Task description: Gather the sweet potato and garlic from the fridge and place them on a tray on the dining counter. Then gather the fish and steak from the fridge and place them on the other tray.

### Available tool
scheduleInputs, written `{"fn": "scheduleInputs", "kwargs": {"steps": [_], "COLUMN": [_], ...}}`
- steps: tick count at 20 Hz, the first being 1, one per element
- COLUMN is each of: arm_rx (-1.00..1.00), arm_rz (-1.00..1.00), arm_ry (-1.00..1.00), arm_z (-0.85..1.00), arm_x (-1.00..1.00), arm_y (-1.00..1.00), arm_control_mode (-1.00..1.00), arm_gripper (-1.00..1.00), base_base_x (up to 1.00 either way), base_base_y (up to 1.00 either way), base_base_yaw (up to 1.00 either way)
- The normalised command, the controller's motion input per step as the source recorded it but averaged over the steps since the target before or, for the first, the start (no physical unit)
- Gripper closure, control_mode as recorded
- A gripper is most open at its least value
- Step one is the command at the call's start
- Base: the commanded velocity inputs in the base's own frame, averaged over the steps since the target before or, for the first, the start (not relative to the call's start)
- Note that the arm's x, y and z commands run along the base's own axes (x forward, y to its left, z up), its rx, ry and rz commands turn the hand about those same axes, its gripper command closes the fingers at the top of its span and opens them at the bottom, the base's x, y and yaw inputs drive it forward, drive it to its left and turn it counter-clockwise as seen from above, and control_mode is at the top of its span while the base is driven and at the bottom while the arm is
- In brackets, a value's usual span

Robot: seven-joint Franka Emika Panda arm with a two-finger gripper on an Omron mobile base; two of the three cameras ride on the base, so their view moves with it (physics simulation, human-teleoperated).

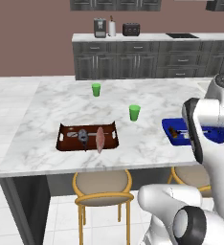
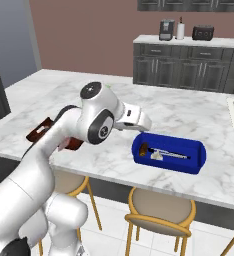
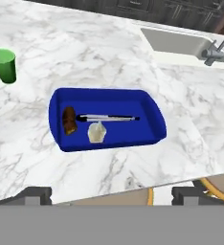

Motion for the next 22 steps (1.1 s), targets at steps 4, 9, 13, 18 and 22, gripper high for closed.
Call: {"fn": "scheduleInputs", "kwargs": {"steps": [4, 9, 13, 18, 22], "arm_rx": [-0.11, -0.12, -0.12, -0.11, -0.12], "arm_rz": [0.01, 0.02, 0.02, 0.03, 0.01], "arm_ry": [-0.08, -0.17, -0.18, -0.10, -0.01], "arm_z": [0.03, 0.00, 0.00, 0.01, 0.02], "arm_x": [-0.86, -0.89, -0.83, -0.68, -0.43], "arm_y": [0.45, 0.39, 0.37, 0.42, 0.51], "arm_control_mode": [-1.00, -1.00, -1.00, -1.00, -1.00], "arm_gripper": [-1.00, -1.00, -1.00, -1.00, -1.00], "base_base_x": [0.00, 0.00, 0.00, 0.00, 0.00], "base_base_y": [0.00, 0.00, 0.00, 0.00, 0.00], "base_base_yaw": [0.00, 0.00, 0.00, 0.00, 0.00]}}
